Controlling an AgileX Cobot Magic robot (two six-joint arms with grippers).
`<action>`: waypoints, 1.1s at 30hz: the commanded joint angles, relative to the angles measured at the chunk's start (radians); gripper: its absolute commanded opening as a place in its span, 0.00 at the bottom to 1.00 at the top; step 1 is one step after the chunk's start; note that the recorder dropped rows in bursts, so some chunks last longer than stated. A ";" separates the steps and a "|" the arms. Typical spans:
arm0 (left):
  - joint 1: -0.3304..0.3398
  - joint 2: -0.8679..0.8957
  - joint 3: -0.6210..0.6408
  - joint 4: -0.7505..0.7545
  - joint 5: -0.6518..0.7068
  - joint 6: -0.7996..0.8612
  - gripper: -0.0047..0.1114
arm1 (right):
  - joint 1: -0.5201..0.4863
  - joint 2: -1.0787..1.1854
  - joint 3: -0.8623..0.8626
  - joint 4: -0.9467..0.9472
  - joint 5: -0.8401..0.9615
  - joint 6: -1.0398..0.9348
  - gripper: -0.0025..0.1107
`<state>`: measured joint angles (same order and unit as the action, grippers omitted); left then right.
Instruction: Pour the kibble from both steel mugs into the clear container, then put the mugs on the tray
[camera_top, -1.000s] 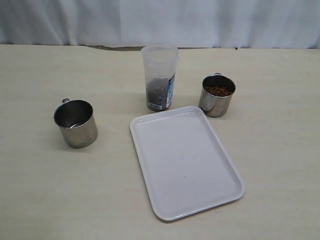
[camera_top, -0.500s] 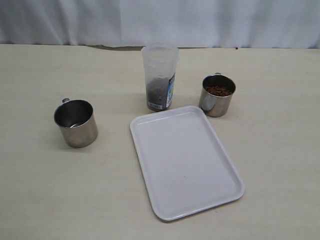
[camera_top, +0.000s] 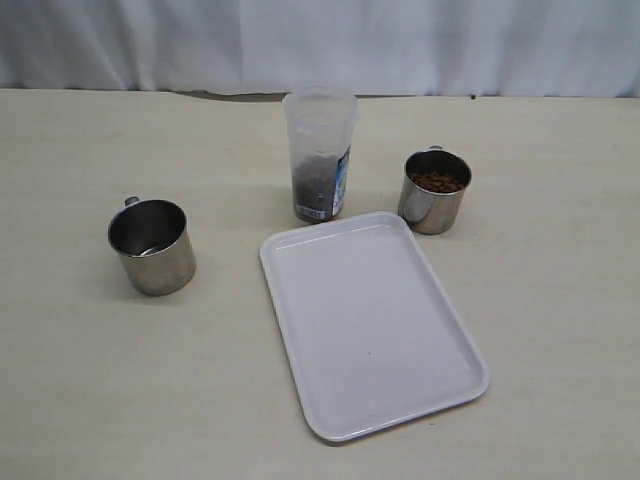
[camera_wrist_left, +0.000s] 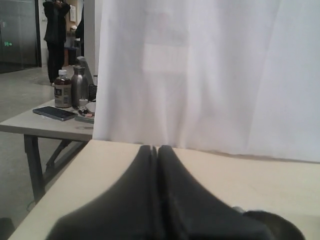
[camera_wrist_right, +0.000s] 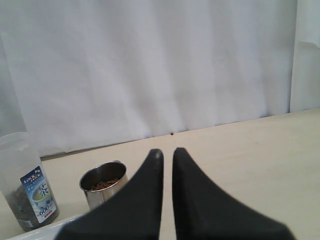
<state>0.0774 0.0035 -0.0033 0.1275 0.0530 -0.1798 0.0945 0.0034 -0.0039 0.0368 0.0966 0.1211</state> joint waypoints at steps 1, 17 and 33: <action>-0.007 -0.003 0.003 -0.144 0.076 0.138 0.04 | 0.002 -0.003 0.004 0.001 0.005 -0.005 0.07; -0.007 -0.003 0.003 -0.154 0.293 0.138 0.04 | 0.002 -0.003 0.004 0.001 0.005 -0.005 0.07; -0.007 -0.003 0.003 -0.140 0.293 0.138 0.04 | 0.002 -0.003 0.004 0.001 0.005 -0.005 0.07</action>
<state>0.0774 0.0035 -0.0033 -0.0178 0.3499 -0.0443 0.0945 0.0034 -0.0039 0.0368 0.0966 0.1211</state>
